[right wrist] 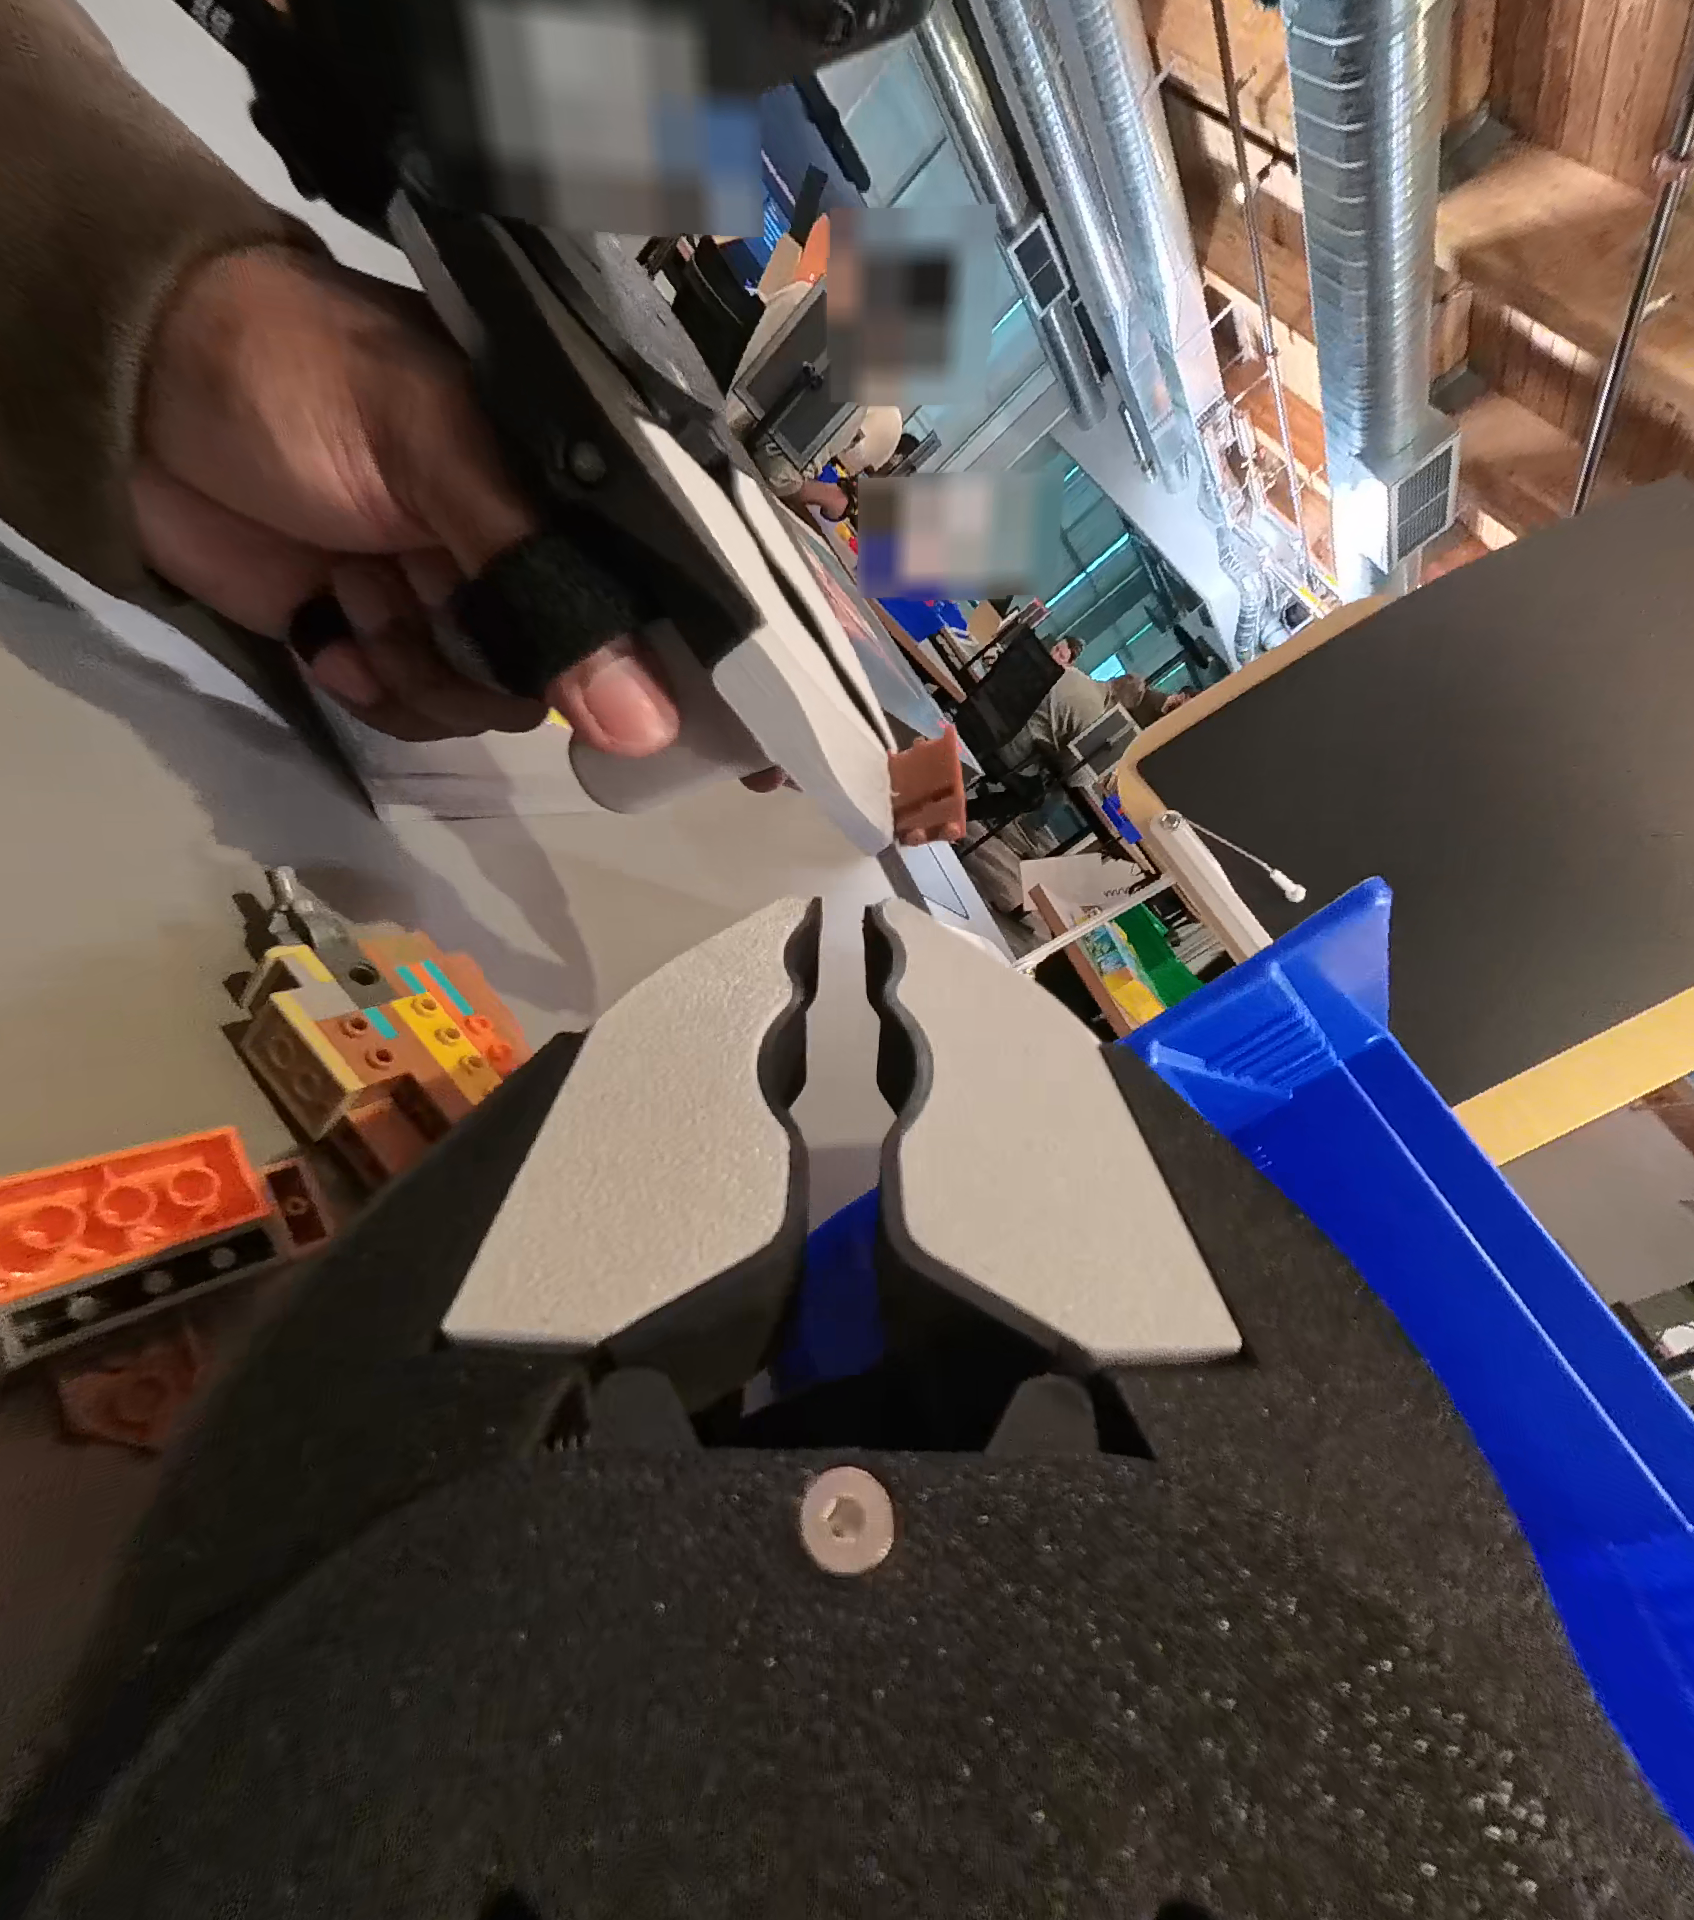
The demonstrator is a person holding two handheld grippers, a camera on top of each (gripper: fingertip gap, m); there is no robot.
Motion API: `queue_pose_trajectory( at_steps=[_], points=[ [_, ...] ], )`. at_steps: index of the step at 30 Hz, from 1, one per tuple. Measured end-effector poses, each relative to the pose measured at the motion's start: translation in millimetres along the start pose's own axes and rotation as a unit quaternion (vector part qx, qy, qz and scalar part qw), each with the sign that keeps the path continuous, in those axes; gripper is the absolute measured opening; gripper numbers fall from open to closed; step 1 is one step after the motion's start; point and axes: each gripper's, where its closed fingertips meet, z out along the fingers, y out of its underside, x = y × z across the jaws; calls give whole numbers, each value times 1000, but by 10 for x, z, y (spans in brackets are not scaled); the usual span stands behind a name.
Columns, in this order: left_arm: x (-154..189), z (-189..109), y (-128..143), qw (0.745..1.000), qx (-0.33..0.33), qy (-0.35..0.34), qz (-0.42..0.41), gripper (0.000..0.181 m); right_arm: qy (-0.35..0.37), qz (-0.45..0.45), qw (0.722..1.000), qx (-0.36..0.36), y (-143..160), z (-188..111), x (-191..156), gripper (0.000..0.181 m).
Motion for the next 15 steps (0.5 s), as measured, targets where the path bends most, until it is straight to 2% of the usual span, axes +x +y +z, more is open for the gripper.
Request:
queue_pose_trajectory(
  at_steps=[15],
  points=[
    [-122,43,87,1000,-11,-27,5,13,-4,-25,1000,13,-57,-39,-44,7]
  ],
)
